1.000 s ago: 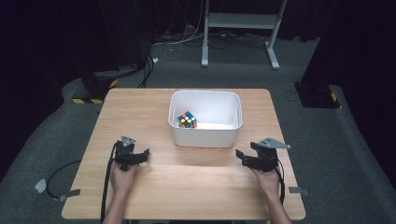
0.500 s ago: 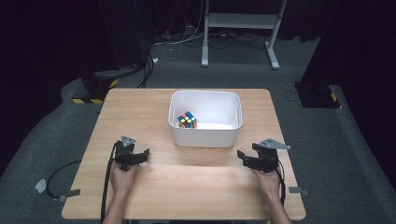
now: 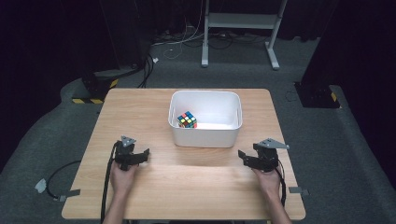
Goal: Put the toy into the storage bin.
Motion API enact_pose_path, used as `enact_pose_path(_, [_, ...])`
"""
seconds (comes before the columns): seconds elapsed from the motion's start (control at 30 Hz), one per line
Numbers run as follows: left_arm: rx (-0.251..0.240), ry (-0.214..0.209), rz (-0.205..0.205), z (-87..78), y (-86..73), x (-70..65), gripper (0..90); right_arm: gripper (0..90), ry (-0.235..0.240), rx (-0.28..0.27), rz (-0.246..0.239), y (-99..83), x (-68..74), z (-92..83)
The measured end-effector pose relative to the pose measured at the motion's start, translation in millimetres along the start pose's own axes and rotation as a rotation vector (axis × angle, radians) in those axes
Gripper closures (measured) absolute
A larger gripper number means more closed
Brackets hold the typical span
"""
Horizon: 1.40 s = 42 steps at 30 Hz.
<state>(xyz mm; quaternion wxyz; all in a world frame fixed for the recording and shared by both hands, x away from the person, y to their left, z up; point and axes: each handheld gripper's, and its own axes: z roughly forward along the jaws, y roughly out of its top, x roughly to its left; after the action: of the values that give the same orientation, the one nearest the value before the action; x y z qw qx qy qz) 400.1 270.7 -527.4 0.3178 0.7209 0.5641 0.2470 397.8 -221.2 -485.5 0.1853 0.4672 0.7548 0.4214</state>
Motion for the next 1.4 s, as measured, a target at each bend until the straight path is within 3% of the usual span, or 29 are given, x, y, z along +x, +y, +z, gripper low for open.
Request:
enact_pose_path(0.57, [0.000,0.000,0.000,0.0,0.0,0.0,20.0,24.4,-0.040,0.025,0.023,-7.9,-10.0,5.6])
enact_pose_path(1.4, [-0.001,0.001,-0.001,0.1,0.0,-0.2,20.0,24.4,-0.100,0.062,0.013,-13.6,-16.5,14.6])
